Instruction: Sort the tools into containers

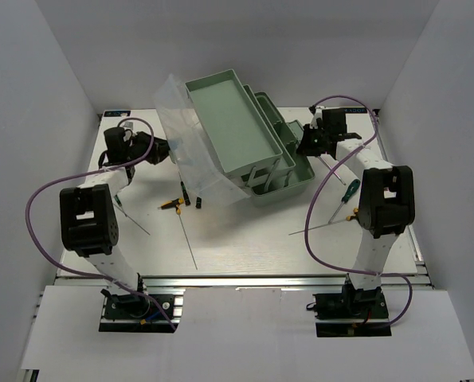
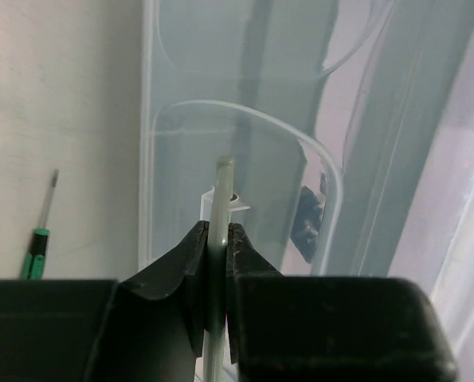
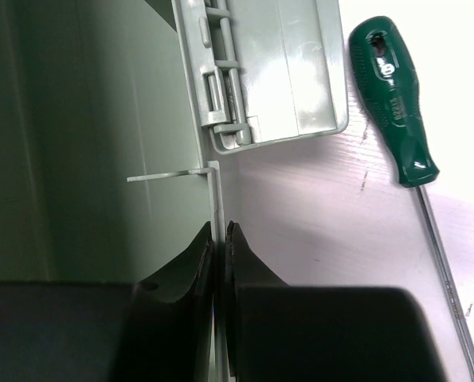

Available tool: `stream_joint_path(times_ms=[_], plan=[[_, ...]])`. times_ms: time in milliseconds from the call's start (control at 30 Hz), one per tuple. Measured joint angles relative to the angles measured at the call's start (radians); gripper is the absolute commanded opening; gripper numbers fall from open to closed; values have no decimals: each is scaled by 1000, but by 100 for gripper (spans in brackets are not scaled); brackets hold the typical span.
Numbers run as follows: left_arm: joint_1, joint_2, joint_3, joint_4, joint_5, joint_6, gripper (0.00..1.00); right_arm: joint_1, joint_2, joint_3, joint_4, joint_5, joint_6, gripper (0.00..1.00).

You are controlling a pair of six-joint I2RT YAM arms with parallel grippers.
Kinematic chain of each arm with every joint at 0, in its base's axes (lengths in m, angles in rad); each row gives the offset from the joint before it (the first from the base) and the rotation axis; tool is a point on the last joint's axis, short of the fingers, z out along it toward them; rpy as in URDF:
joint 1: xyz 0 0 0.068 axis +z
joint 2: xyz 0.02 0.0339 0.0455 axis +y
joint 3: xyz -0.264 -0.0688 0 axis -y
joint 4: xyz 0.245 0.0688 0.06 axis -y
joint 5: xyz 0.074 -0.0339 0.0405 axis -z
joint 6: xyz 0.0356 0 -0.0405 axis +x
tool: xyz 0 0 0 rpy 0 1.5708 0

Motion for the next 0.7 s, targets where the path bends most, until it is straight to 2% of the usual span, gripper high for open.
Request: stream_joint_path(times_ms=[233,467,700], plan=[[0,107,-35,192,-3,-65,14,-19,-13,-30,34,-6,9,0],[0,252,-30,380,7,-148,22,-23,-19,-40,43,1,25,0],[-9,379,69,482,-2,-262,28,-26,-19,-40,43,12,48,0]])
